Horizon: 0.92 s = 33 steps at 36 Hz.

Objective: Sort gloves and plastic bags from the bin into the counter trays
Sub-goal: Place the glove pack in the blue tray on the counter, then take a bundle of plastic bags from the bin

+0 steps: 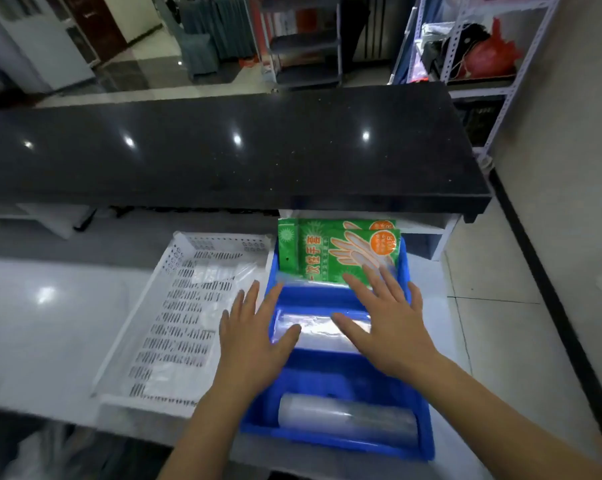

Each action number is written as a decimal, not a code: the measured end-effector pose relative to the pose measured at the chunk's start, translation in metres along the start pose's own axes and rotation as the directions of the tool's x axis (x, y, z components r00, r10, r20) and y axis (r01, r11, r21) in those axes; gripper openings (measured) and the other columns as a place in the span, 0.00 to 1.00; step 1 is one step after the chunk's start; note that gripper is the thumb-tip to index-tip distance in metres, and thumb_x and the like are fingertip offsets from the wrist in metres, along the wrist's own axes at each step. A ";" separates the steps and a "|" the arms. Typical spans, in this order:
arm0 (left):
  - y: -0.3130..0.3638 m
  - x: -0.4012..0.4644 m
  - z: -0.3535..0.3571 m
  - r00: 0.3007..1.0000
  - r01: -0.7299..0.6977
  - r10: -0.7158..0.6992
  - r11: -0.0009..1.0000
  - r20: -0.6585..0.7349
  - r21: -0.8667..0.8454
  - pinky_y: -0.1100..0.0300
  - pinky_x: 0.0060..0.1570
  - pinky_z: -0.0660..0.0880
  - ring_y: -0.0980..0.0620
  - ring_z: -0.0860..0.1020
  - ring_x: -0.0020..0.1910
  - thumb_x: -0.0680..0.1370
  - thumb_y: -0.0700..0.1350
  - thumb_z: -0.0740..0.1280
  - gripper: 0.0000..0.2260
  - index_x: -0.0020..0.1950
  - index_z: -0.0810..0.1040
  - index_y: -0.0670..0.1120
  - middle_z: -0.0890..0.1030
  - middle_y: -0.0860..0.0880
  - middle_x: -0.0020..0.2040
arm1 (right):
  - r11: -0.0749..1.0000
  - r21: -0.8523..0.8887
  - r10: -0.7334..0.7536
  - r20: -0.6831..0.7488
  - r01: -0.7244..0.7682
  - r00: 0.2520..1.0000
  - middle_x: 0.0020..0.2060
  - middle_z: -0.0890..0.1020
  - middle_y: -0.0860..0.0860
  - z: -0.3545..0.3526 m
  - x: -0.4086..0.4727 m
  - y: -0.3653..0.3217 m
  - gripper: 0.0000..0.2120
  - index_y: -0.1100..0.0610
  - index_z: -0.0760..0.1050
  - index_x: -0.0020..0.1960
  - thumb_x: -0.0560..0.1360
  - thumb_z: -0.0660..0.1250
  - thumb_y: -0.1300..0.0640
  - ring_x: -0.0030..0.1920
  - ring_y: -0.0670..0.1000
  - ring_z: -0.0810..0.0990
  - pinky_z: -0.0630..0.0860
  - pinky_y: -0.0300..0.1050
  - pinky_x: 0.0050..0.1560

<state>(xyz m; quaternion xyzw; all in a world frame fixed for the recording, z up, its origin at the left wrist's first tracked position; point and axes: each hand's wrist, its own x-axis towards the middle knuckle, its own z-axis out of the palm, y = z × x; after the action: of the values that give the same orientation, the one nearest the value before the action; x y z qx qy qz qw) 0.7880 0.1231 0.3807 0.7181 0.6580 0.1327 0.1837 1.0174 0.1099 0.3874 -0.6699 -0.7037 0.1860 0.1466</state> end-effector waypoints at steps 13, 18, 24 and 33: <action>-0.030 -0.180 0.002 0.917 0.396 -0.392 0.917 -0.072 0.051 0.44 0.76 0.54 0.45 0.52 0.79 0.70 0.72 0.52 0.37 0.78 0.54 0.62 0.55 0.49 0.81 | 0.947 0.030 -0.313 0.302 0.319 0.900 0.80 0.45 0.42 0.029 -0.069 -0.058 0.36 0.34 0.49 0.78 0.72 0.44 0.25 0.79 0.47 0.37 0.36 0.58 0.76; -0.063 -0.221 0.002 0.894 0.447 -0.447 0.894 -0.017 0.021 0.48 0.77 0.48 0.50 0.46 0.80 0.75 0.68 0.60 0.36 0.78 0.47 0.66 0.48 0.54 0.82 | 0.915 -0.046 -0.358 0.365 0.401 0.859 0.81 0.45 0.44 0.054 -0.108 -0.094 0.36 0.34 0.48 0.78 0.72 0.43 0.25 0.79 0.50 0.36 0.36 0.61 0.75; -0.111 -0.269 0.004 0.914 0.374 -0.383 0.923 0.136 0.088 0.47 0.76 0.40 0.52 0.37 0.79 0.71 0.76 0.50 0.38 0.77 0.37 0.68 0.36 0.57 0.80 | 0.934 -0.042 -0.309 0.401 0.355 0.862 0.80 0.43 0.41 0.102 -0.182 -0.143 0.40 0.32 0.47 0.77 0.68 0.39 0.21 0.79 0.47 0.36 0.35 0.59 0.75; -0.243 -0.382 -0.030 0.873 0.487 -0.486 0.873 0.042 -0.004 0.45 0.76 0.43 0.49 0.37 0.79 0.74 0.70 0.58 0.39 0.78 0.40 0.65 0.38 0.55 0.81 | 0.956 -0.056 -0.211 0.551 0.289 0.807 0.80 0.46 0.41 0.196 -0.247 -0.240 0.37 0.33 0.50 0.77 0.71 0.49 0.23 0.79 0.47 0.41 0.44 0.60 0.76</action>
<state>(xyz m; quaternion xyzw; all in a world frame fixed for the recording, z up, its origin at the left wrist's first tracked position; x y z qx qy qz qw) 0.5195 -0.2381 0.3210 0.5307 0.8127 0.0728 0.2295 0.7296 -0.1569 0.3340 -0.5001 -0.8095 0.2970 -0.0803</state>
